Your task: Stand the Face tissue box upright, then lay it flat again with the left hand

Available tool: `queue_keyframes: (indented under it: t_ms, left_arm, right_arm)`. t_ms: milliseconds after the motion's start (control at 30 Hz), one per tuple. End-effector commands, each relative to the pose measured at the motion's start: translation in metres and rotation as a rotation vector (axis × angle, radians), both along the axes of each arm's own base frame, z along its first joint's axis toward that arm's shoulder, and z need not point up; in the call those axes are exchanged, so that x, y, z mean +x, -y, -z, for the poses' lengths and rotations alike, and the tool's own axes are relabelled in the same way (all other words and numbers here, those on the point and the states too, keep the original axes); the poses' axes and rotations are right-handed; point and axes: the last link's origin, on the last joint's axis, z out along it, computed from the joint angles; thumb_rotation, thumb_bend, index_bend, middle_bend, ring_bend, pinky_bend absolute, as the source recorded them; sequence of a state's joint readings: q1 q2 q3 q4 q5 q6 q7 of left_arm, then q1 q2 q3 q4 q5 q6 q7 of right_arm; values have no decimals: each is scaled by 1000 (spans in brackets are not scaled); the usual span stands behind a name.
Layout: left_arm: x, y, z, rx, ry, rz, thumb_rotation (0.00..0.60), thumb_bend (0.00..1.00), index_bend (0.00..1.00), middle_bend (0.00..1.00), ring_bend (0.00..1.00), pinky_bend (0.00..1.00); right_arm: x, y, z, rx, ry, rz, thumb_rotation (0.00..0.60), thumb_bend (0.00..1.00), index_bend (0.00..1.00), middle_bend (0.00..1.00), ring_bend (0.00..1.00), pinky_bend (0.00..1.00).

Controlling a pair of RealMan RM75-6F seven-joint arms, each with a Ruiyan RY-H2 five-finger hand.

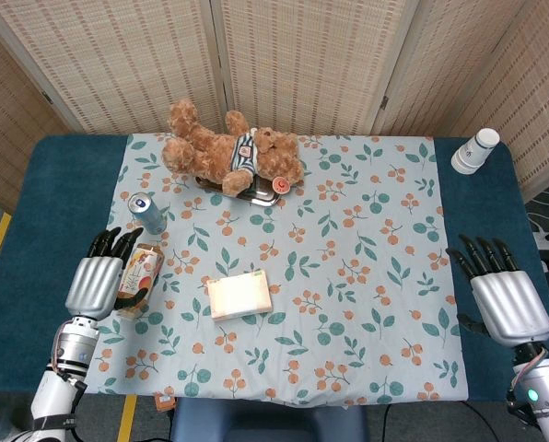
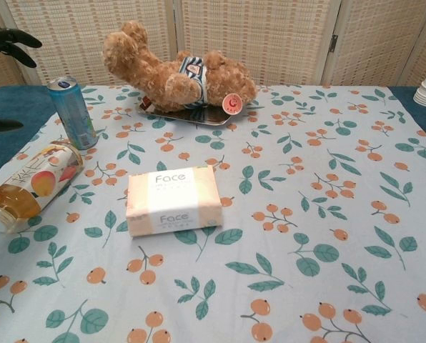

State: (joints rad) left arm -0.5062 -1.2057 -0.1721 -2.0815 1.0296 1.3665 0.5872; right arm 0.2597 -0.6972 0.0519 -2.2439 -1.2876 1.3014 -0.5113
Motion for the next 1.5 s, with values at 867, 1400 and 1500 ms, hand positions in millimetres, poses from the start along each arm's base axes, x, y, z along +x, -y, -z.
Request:
queue_keyframes:
  t_ms: [867,1400,1500]
  left_arm:
    - [45,13,43,-130,58,66,600,211,50,137,0,48]
    - [147,27,122,-184,-123,65,600,200,9,104,0,47]
    - [159,25,136,-188,-139,37,600,197,8,105,0,46]
  right_arm:
    - [4,3,-4,-31,9,-18,600,121,121,2,0,0]
    - [1,3,-2,-5,13,-6,600,122,121,2,0,0]
    - [2,3,-3,-9,17,-8,600,121,121,2,0,0]
